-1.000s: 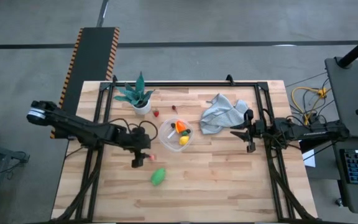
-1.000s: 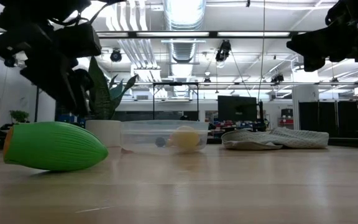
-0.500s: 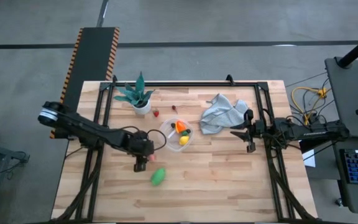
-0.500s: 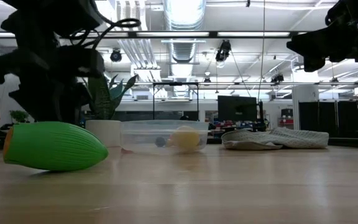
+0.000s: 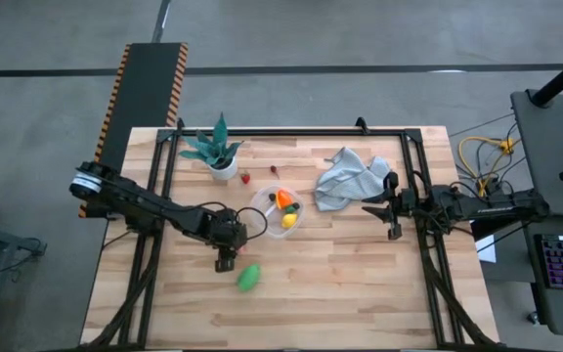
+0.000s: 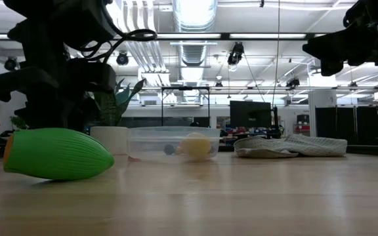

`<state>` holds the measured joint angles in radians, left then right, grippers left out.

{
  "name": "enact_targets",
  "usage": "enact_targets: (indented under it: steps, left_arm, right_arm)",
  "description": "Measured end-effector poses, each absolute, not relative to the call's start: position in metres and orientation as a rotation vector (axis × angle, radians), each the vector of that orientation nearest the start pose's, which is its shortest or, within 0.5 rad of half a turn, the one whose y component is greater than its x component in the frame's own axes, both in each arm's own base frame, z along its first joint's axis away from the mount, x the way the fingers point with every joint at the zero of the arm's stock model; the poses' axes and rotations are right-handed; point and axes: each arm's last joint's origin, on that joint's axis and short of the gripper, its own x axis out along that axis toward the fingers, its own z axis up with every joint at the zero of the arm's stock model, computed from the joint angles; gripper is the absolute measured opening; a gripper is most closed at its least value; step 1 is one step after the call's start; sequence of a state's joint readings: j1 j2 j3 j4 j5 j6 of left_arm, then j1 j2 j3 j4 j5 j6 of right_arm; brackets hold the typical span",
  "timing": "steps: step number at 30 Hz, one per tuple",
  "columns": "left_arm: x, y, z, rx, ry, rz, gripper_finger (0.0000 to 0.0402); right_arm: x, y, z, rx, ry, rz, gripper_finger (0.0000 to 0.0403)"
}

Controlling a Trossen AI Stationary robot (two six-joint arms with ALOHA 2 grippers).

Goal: Pick and placing Produce into tupperware
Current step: Put the pink peach into the transparent bin

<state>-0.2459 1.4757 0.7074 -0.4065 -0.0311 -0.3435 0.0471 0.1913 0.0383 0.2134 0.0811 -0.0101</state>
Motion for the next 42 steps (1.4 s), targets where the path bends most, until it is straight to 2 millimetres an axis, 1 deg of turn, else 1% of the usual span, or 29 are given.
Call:
enact_targets:
  steps: [11, 24, 28, 38, 42]
  left_arm:
    - [0.2482, -0.0613, 0.1426, -0.155, 1.186, 0.024, 0.0182]
    - [0.2487, -0.0614, 0.1406, -0.152, 1.193, 0.027, 0.0178]
    - [0.2486, -0.0612, 0.1401, -0.151, 1.195, 0.029, 0.0155]
    - [0.2487, -0.0606, 0.1399, -0.139, 1.193, 0.032, 0.0065]
    - [0.2485, -0.0607, 0.1415, -0.107, 1.184, 0.004, 0.0045]
  right_arm:
    - [0.1086, 0.0028, 0.1814, -0.006, -0.059, -0.034, 0.0076]
    - [0.1086, 0.0028, 0.1814, -0.005, -0.059, -0.034, 0.0088]
    - [0.1086, 0.0028, 0.1813, -0.005, -0.059, -0.033, 0.0087]
    - [0.1087, 0.0028, 0.1811, -0.005, -0.058, -0.034, 0.0075]
    - [0.1087, 0.0028, 0.1811, -0.005, -0.058, -0.033, 0.0078]
